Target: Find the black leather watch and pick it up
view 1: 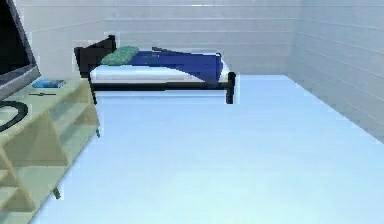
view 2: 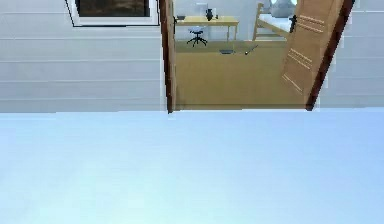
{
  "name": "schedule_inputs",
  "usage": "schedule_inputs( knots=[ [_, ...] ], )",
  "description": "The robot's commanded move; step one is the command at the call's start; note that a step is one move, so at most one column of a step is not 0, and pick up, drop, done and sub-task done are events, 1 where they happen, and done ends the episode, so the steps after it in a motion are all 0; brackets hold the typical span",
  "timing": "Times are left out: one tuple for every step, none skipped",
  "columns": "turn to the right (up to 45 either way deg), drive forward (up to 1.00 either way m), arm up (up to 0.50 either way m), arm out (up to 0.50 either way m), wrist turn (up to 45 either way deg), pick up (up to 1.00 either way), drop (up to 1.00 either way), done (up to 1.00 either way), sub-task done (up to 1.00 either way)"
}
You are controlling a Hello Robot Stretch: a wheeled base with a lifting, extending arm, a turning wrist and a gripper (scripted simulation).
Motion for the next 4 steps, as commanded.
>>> schedule_inputs(
  knots=[
    [-6.0, 0.0, 0.0, 0.0, 0.0, 0.0, 0.0, 0.0, 0.0],
    [0.0, 0.35, 0.0, 0.0, 0.0, 0.0, 0.0, 0.0, 0.0],
    [-30.0, 0.0, 0.0, 0.0, 0.0, 0.0, 0.0, 0.0, 0.0],
    [0.0, 0.8, 0.0, 0.0, 0.0, 0.0, 0.0, 0.0, 0.0]
  ],
)
